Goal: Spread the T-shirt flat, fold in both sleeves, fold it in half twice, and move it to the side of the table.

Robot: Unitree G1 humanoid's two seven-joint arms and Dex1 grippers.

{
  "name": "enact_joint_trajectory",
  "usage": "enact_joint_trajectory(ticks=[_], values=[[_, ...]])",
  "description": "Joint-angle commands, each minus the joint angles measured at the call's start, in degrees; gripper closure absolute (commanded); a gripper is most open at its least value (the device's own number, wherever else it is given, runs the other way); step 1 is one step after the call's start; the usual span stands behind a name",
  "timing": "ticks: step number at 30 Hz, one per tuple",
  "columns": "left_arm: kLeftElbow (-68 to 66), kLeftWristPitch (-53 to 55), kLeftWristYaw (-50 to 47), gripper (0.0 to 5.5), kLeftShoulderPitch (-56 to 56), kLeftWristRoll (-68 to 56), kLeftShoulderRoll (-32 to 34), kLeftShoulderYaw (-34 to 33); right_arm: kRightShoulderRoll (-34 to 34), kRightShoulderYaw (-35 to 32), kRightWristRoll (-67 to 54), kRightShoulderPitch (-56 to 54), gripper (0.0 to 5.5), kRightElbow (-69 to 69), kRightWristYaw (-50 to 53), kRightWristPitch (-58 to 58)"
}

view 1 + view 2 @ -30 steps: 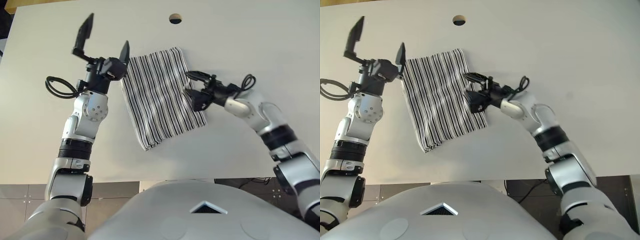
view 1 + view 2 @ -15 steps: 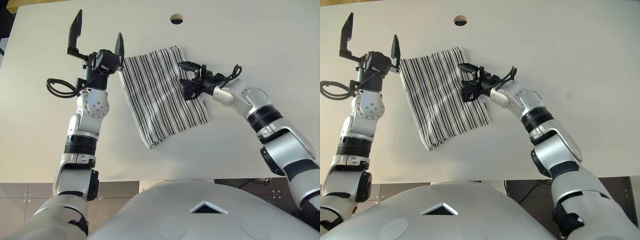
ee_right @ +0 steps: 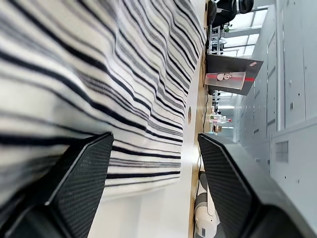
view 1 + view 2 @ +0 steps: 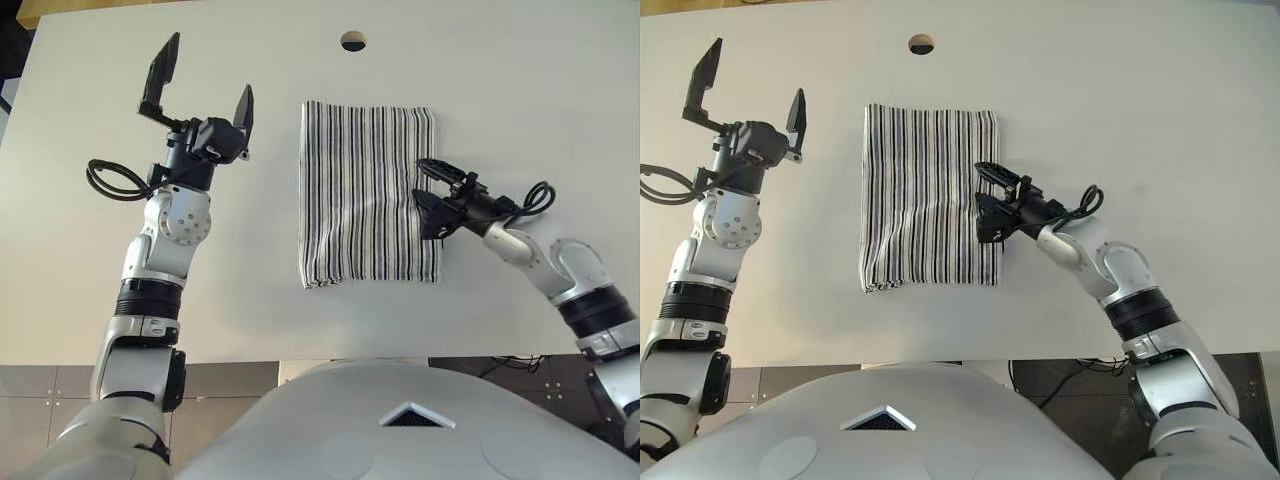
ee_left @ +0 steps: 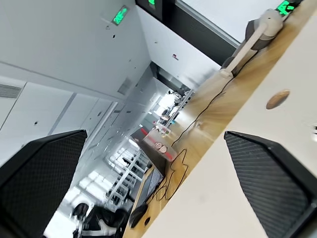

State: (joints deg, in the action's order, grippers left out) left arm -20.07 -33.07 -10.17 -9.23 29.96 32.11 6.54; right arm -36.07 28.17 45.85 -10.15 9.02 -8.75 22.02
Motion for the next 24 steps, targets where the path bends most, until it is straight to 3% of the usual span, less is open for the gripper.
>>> enact_joint_trajectory(ticks=[1,5,10,16,24], values=[[4.1,-7.7,6.6,0.36,6.4,3.5,8.7,3.3,-1.1,-8.9,-4.0,1.9,2.33,-6.9,3.3,-2.3],[8.2,-11.7,16.5,0.36,14.4,1.7,17.6,4.4,-10.7,-17.9,-17.2,14.6,2.33,-18.9,-2.6,5.6],[12.8,-12.7,27.5,0.36,21.0,0.7,23.0,7.8,-22.8,-17.3,-17.5,30.7,2.33,-20.9,-15.4,8.6],[13.8,-15.9,33.2,1.39,18.5,-0.6,21.9,13.0,-20.7,-12.1,-13.4,25.6,2.33,-18.8,-21.2,10.2],[10.7,-17.8,35.7,1.39,12.3,0.9,16.3,18.8,-12.6,-4.5,-7.6,13.1,2.33,-8.1,-19.8,14.0]])
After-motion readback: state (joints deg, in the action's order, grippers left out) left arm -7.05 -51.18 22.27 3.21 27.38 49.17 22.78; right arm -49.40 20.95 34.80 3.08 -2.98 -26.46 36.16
